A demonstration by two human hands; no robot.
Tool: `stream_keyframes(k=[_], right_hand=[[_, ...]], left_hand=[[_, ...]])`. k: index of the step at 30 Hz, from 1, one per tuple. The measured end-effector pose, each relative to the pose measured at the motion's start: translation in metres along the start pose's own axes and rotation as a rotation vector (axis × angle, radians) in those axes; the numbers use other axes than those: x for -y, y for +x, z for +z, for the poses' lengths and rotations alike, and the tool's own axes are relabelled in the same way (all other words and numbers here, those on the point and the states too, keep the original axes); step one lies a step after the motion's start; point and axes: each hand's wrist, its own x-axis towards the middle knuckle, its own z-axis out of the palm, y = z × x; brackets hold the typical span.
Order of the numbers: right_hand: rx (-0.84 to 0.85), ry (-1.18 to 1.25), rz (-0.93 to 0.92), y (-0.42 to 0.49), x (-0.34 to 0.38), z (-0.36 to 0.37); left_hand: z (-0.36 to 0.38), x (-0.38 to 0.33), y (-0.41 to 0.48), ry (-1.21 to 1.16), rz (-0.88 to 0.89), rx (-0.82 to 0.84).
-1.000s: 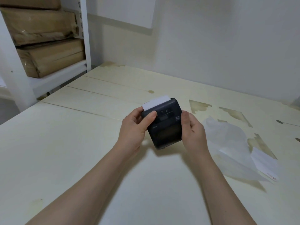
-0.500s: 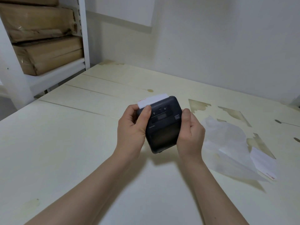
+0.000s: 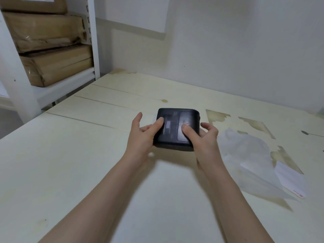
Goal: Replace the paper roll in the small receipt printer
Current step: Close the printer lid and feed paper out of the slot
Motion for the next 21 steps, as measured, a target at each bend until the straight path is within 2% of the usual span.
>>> stream_keyframes(k=[5, 7, 10, 14, 17, 21], right_hand=[[0.013, -0.113, -0.08, 0.002, -0.002, -0.01], [-0.054, -0.166, -0.097, 0.003, -0.006, -0.008], [-0.108, -0.266, -0.145, 0.005, -0.009, -0.005], [-0.033, -0.383, -0.214, 0.005, -0.012, -0.004], [0.017, -0.515, -0.272, 0.003, -0.014, -0.004], [-0.028, -0.631, -0.349, 0.003, -0.014, -0.004]], left_hand=[[-0.007, 0.002, 0.0, 0.263, 0.035, 0.247], [-0.004, 0.007, -0.001, 0.343, 0.085, 0.213], [0.0, 0.013, -0.002, 0.374, 0.124, 0.041], [0.003, 0.012, -0.009, 0.458, 0.16, -0.103], [0.004, 0.01, -0.011, 0.55, 0.18, -0.055], [0.001, 0.005, -0.01, 0.635, 0.148, 0.055]])
